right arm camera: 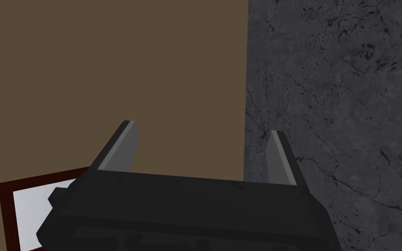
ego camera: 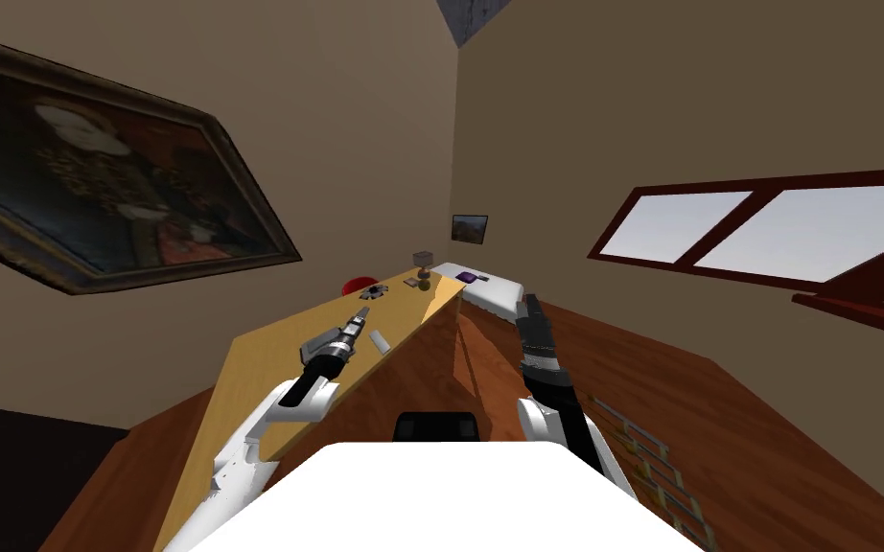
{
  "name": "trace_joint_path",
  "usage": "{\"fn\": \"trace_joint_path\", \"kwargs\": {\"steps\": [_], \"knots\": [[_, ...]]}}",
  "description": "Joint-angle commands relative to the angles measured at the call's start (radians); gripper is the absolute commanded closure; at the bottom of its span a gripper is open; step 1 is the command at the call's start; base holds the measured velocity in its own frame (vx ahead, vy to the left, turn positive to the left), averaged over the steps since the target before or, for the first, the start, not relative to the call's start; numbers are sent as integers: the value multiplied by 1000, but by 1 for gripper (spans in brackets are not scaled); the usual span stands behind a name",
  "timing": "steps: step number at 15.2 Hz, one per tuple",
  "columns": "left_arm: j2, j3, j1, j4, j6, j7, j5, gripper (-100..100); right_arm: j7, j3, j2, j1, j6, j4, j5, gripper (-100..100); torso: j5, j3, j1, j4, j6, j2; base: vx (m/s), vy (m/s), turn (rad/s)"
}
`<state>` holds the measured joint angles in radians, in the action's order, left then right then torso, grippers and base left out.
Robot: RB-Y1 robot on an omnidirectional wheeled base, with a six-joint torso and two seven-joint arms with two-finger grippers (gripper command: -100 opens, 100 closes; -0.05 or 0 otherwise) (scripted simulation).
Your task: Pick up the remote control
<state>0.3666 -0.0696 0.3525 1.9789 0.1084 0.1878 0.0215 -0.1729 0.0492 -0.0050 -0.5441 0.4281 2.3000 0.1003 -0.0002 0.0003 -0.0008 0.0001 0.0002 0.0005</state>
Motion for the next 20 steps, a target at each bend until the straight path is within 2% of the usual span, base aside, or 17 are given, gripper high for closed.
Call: {"fn": "trace_joint_path", "kwargs": {"steps": [1,2,4,5,7,8,10,11,12,13,15,16,17,18,20], "knots": [[5,-3,4,-2,31,7,5,-100,0,0,0,0,0,0,0,0,0,0,0,0,0,0,0,-9,-45],[21,-12,-6,-25,65,25,22,-100,0,0,0,0,0,0,0,0,0,0,0,0,0,0,3,-9,-100],[21,-12,-6,-25,86,25,22,-100,0,0,0,0,0,0,0,0,0,0,1,0,0,-1,5,-6,-88],[36,-21,-15,-50,112,45,40,-100,0,0,0,0,0,0,0,0,0,0,1,0,0,-1,9,-5,-98],[36,-21,-15,-50,142,45,40,-100,0,0,0,0,0,0,0,0,0,-1,1,0,0,-1,10,-2,-95],[50,-29,-23,-76,168,67,60,-100,0,0,0,0,0,0,0,0,0,-1,1,0,0,-1,15,-2,-114],[50,-29,-23,-76,199,67,60,-100,0,0,0,0,0,0,0,0,0,-1,1,0,0,-2,17,2,-89],[62,-37,-31,-105,233,89,81,-100,0,0,0,0,0,0,0,0,0,-1,2,0,0,-1,22,9,-113],[62,-37,-31,-105,256,89,81,-100,0,0,0,0,0,0,0,0,0,-1,2,0,0,-2,26,12,-159],[73,-45,-39,-129,284,113,104,-100,0,0,0,0,0,0,0,0,1,-1,2,0,0,-2,31,17,-209],[73,-45,-39,-135,314,113,104,-100,0,0,0,0,0,0,0,0,1,-2,3,-1,0,-3,29,20,-105],[83,-52,-47,-164,360,137,128,-100,0,0,0,0,0,0,0,0,1,-1,3,-1,0,-3,33,14,-152],[83,-52,-47,-166,372,137,128,-100,0,0,0,0,0,0,0,0,1,-2,3,-1,0,-3,40,22,-145],[91,-59,-54,-189,406,163,153,-100,0,0,0,0,0,0,0,0,1,-2,3,-1,0,-3,53,33,-191],[91,-59,-54,-199,429,163,153,-100,0,0,0,0,0,0,0,0,1,-2,4,-1,0,-4,41,36,-115]]}}
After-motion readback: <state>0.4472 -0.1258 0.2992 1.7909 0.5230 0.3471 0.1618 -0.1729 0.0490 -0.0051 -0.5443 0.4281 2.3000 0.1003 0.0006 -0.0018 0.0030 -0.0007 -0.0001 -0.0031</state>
